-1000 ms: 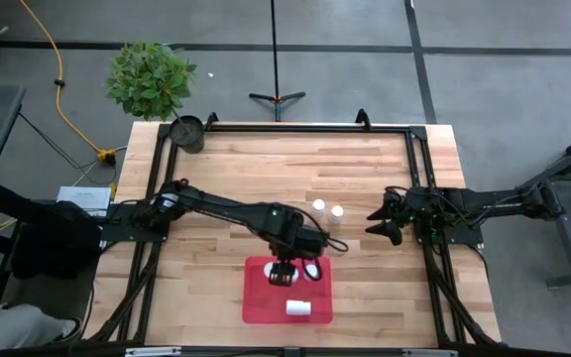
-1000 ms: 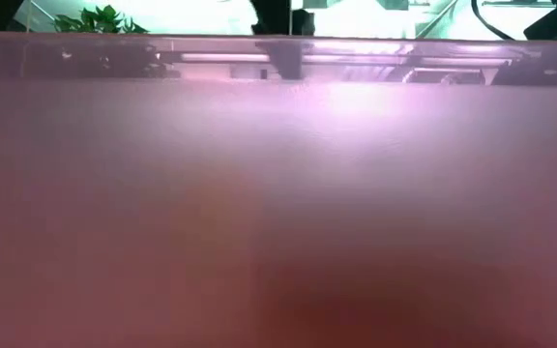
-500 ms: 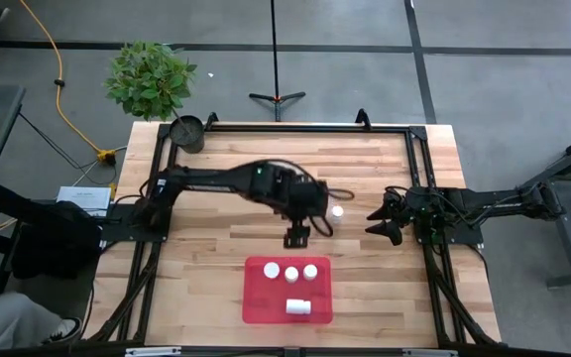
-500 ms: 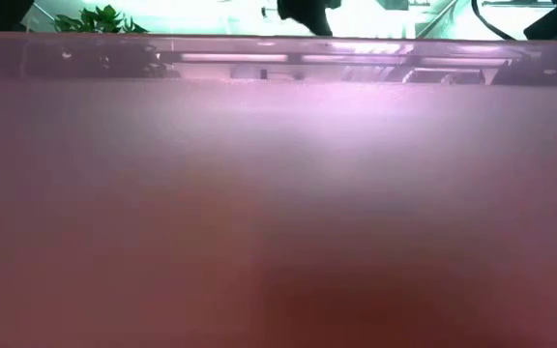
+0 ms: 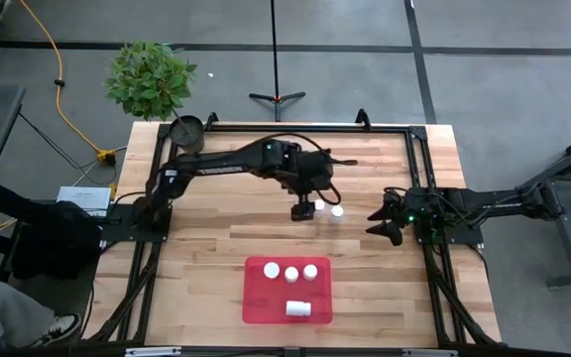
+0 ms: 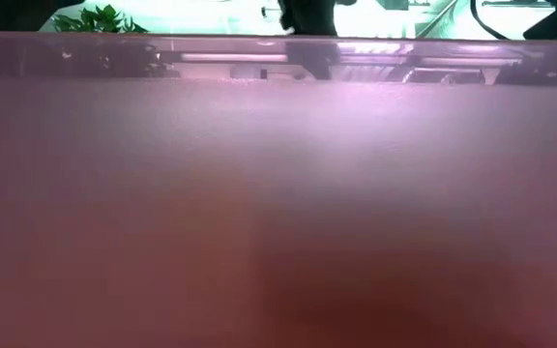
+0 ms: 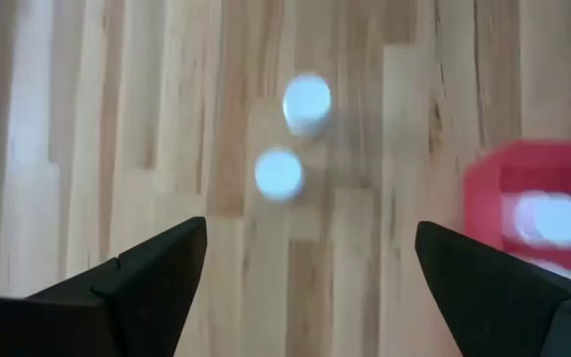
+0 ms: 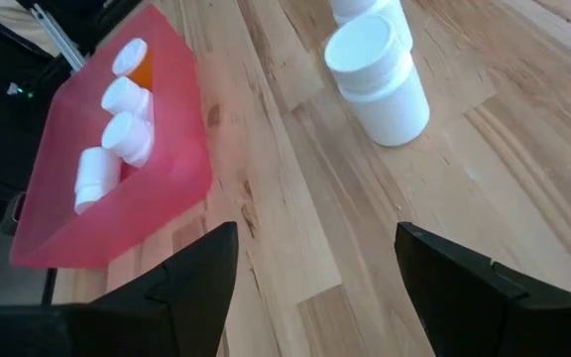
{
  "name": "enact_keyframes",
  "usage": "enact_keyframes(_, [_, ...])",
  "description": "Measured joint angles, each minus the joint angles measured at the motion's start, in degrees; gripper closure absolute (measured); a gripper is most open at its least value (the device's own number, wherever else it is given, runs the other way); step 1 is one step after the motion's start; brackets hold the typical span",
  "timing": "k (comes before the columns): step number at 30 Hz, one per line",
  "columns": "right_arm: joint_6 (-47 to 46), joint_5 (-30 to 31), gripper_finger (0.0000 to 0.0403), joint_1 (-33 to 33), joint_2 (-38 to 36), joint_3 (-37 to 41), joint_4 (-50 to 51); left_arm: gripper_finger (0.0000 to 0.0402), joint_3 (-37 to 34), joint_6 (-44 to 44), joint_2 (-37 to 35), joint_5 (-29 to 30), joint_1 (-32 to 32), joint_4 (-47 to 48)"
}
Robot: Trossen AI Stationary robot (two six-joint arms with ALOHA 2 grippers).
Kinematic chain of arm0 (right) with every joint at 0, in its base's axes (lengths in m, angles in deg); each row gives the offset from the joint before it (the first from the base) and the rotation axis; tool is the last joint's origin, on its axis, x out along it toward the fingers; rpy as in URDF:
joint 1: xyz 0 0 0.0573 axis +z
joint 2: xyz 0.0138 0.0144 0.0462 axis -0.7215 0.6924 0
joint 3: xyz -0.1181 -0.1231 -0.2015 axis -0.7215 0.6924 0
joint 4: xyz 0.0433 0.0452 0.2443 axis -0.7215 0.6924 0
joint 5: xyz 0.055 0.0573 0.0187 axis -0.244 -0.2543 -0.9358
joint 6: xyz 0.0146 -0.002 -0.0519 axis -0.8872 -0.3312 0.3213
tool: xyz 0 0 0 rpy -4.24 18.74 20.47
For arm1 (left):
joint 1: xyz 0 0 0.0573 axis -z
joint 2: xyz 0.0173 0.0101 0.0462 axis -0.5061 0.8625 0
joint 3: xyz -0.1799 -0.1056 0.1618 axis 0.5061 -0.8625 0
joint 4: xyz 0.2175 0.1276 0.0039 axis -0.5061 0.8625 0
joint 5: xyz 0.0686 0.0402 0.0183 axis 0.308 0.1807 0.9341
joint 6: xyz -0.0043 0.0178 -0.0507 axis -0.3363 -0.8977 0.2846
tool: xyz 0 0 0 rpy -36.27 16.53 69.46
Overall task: Pick and place pill bottles into a basket
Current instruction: Put the white pill bottle into the red bin
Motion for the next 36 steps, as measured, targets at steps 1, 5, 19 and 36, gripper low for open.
enact_keyframes(1, [0.1,0.0,0.0139,0.0,0.0,0.0,0.2,0.0005,0.1,-0.4,0.5,-0.1,-0.1,-1.2])
enact_keyframes(5, [0.9,0.0,0.0139,0.0,0.0,0.0,0.2,0.0005,-0.1,-1.3,2.7,-2.2,-0.7,-2.9])
enact_keyframes(19, [1.3,0.0,0.0139,0.0,0.1,0.0,2.0,0.0005,-0.1,-2.3,7.8,-2.5,-2.5,-5.8])
enact_keyframes(36, [1.3,0.0,0.0139,0.0,0.0,0.0,3.2,0.0005,-0.1,-1.8,11.8,-7.2,-4.3,-7.7])
